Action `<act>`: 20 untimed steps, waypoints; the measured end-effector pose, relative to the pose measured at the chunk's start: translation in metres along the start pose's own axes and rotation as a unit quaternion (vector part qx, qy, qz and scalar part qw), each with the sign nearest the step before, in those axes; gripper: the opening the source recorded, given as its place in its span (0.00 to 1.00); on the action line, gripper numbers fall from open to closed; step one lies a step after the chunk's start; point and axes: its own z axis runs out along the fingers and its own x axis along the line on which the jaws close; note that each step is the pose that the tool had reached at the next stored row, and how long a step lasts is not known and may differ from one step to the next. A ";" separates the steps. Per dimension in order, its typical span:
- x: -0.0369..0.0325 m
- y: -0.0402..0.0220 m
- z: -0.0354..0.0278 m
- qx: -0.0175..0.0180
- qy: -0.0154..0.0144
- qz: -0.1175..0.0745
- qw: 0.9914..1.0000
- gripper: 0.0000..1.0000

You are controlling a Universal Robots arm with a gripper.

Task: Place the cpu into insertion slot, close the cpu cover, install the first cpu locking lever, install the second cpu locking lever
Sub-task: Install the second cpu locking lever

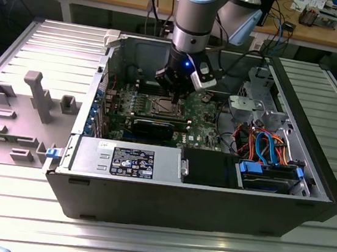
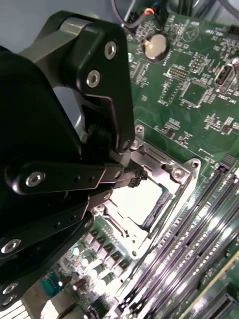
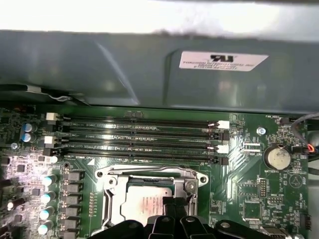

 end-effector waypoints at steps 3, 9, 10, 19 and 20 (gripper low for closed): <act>0.0000 0.0003 -0.0062 0.000 0.000 0.000 1.000 0.11; 0.0002 -0.0033 -0.0124 0.000 0.000 0.000 1.000 0.11; 0.0003 -0.0046 -0.0125 0.000 0.000 0.000 1.000 0.11; 0.0007 -0.0131 -0.0129 0.000 0.000 0.000 1.000 0.11; 0.0007 -0.0133 -0.0129 0.000 0.000 0.000 1.000 0.11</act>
